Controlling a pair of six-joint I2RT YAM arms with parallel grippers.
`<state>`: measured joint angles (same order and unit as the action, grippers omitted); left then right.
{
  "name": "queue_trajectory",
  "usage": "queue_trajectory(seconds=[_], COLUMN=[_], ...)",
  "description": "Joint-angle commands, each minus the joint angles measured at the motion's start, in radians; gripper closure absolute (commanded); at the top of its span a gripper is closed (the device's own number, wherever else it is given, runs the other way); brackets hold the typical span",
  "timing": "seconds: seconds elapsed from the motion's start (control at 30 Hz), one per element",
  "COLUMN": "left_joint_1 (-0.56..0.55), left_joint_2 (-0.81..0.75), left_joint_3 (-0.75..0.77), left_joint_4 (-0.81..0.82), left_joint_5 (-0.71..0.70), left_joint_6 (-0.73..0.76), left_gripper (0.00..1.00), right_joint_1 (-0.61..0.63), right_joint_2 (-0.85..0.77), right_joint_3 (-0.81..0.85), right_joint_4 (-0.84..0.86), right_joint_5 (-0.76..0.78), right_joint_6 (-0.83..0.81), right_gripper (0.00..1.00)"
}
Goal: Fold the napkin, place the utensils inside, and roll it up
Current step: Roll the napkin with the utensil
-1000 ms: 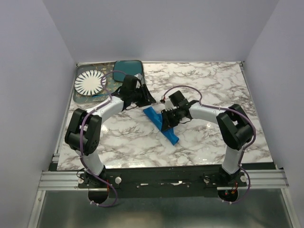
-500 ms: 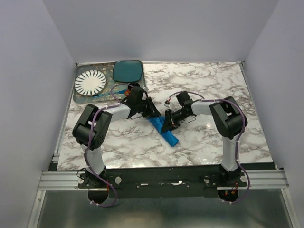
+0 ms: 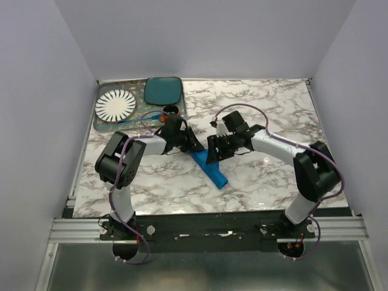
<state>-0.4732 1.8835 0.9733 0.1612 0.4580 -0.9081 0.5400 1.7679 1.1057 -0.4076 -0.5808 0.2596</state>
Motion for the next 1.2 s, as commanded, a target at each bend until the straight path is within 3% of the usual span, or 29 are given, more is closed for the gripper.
queue_trajectory(seconds=[0.0, 0.1, 0.3, 0.57, 0.7, 0.9, 1.03, 1.17], left_joint_1=[0.001, 0.001, 0.008, 0.013, 0.012, 0.015, 0.025, 0.039], left_joint_2=[0.034, 0.042, 0.071, 0.068, 0.055, 0.016, -0.033, -0.083], left_joint_3=[-0.025, -0.021, -0.025, -0.028, -0.031, -0.018, 0.034, 0.111], left_joint_4=[-0.026, -0.026, 0.000, 0.003, -0.009, -0.049, -0.132, -0.210], left_joint_5=[-0.018, -0.015, 0.013, 0.014, 0.010, 0.007, -0.025, -0.030], left_joint_6=[0.011, 0.008, -0.023, -0.026, -0.014, 0.009, 0.064, 0.092], left_gripper=[0.71, 0.71, 0.71, 0.72, 0.72, 0.65, 0.47, 0.40], right_joint_1=[0.194, 0.293, 0.442, 0.485, 0.480, 0.428, 0.371, 0.259], right_joint_2=[-0.117, -0.087, 0.060, 0.186, 0.205, 0.191, 0.117, 0.067], right_joint_3=[0.049, 0.088, 0.187, 0.227, 0.207, 0.158, 0.086, 0.007], right_joint_4=[-0.134, -0.174, -0.217, -0.217, -0.212, -0.148, -0.047, 0.039], right_joint_5=[0.590, 0.789, 1.016, 1.067, 1.101, 0.957, 0.727, 0.394], right_joint_6=[-0.042, -0.043, -0.036, -0.042, -0.045, -0.049, -0.054, -0.023], right_gripper=[0.31, 0.30, 0.23, 0.23, 0.32, 0.67, 0.74, 0.75])
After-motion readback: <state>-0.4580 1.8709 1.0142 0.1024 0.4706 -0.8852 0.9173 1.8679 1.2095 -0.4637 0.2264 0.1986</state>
